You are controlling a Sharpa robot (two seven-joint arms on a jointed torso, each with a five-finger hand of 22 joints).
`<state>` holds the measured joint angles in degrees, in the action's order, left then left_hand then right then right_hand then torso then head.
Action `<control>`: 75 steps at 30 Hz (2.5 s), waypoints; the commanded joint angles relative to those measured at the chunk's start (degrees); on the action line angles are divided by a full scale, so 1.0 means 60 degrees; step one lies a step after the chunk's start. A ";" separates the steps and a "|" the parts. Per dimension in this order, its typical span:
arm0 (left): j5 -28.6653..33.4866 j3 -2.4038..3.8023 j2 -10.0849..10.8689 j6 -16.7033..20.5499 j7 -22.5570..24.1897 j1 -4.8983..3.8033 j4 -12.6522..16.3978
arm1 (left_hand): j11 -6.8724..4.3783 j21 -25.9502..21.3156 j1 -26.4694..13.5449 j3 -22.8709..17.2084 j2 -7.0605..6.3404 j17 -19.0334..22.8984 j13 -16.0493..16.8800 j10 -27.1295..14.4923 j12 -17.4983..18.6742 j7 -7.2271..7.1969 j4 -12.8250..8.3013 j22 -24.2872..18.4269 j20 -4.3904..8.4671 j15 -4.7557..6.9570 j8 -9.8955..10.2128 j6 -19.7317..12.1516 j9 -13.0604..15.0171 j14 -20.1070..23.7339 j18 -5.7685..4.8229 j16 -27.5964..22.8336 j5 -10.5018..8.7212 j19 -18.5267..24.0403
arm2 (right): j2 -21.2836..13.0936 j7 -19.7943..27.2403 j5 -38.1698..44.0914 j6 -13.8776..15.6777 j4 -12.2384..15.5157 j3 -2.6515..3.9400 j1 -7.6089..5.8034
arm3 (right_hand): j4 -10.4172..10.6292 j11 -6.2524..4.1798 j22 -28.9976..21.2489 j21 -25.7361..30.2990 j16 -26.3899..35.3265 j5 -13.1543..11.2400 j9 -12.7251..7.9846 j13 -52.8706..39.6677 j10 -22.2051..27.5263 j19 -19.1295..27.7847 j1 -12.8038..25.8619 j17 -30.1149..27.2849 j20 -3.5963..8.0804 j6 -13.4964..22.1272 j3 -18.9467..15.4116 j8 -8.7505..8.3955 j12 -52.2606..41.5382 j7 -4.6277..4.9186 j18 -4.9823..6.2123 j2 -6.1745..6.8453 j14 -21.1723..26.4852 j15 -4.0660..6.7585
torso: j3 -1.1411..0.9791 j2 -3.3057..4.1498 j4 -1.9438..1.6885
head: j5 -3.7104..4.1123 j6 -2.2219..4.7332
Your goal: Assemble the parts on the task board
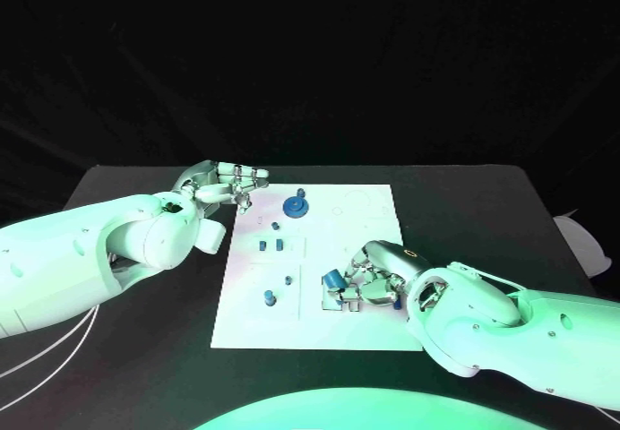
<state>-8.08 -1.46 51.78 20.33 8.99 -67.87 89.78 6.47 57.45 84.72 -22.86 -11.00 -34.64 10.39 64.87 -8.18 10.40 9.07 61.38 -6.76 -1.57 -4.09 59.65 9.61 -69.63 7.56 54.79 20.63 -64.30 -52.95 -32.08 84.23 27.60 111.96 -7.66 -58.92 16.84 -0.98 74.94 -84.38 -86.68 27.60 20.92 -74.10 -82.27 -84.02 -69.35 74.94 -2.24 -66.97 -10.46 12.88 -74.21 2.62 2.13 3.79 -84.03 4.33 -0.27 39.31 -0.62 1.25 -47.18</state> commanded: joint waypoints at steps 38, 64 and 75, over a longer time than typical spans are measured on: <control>0.0032 0.0006 0.0019 -0.0138 0.0035 -0.0010 0.0062 | -0.0021 -0.0100 -0.0037 0.0054 0.0079 0.0026 0.0016 -0.0084 -0.0038 0.0009 -0.0006 -0.0039 -0.0033 -0.0025 -0.0018 -0.0047 -0.0031 0.0066 0.0174 -0.0047 -0.0029 0.0059 | 0.0268 -0.0031 -0.0215 -0.0248 -0.0258 -0.0006 0.0039 | 0.0041 -0.0051 0.2185 0.0241 0.0066 -0.3033 0.0644 -0.0060 0.0041 -0.0513 0.2736 0.1383 0.0063 0.0248 0.0077 0.0382 0.0345 0.0022 -0.0109 0.0887 -0.0750 0.0053 | -0.0020 0.0003 0.0021 | -0.0051 -0.0018; 0.0034 0.0006 0.0057 -0.0154 0.0017 -0.0009 0.0067 | -0.0022 -0.0106 -0.0041 0.0042 0.0114 0.0030 0.0019 -0.0091 -0.0050 0.0008 0.0003 -0.0042 -0.0034 -0.0025 -0.0024 -0.0047 -0.0036 0.0064 0.0175 -0.0045 -0.0022 0.0054 | 0.0002 -0.0154 0.0493 -0.0574 -0.0058 -0.0005 0.0117 | -0.0534 -0.0232 0.2290 -0.0145 -0.0163 -0.1530 0.1006 -0.0769 -0.0358 -0.0672 -0.0569 0.1804 0.0189 0.0126 0.0686 0.0758 -0.0325 -0.0179 -0.0188 -0.0156 -0.0842 0.0197 | -0.0012 0.0002 0.0020 | -0.0039 -0.0069; 0.0035 0.0006 0.0080 -0.0149 0.0020 -0.0009 0.0075 | -0.0022 -0.0113 -0.0042 0.0035 0.0132 0.0034 0.0020 -0.0097 -0.0056 0.0007 0.0007 -0.0047 -0.0035 -0.0025 -0.0027 -0.0047 -0.0039 0.0064 0.0176 -0.0044 -0.0019 0.0054 | -0.0038 -0.0132 0.0513 -0.0518 0.0078 -0.0004 0.0118 | -0.0546 -0.0233 0.2281 -0.0114 -0.0156 -0.1511 0.1015 -0.0743 -0.0343 -0.0659 -0.0637 0.1792 0.0196 0.0146 0.0642 0.0762 -0.0281 -0.0172 -0.0181 -0.0139 -0.0839 0.0202 | -0.0021 0.0002 0.0023 | -0.0043 -0.0078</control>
<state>-8.07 -1.46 52.31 20.27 8.87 -67.87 90.04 6.26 57.02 84.49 -22.87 -10.77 -34.49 10.41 64.67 -8.18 10.40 9.07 61.20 -6.76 -1.57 -4.09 59.65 9.43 -69.63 7.56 54.79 20.63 -64.30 -53.11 -32.80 86.30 25.02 112.28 -7.68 -58.28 13.81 -2.14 74.94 -85.14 -87.50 18.42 26.96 -75.05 -83.72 -83.92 -72.81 74.95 -1.52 -66.04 -6.45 17.28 -76.22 1.90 2.13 2.81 -84.03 5.14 -0.37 39.33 -0.49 0.94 -47.66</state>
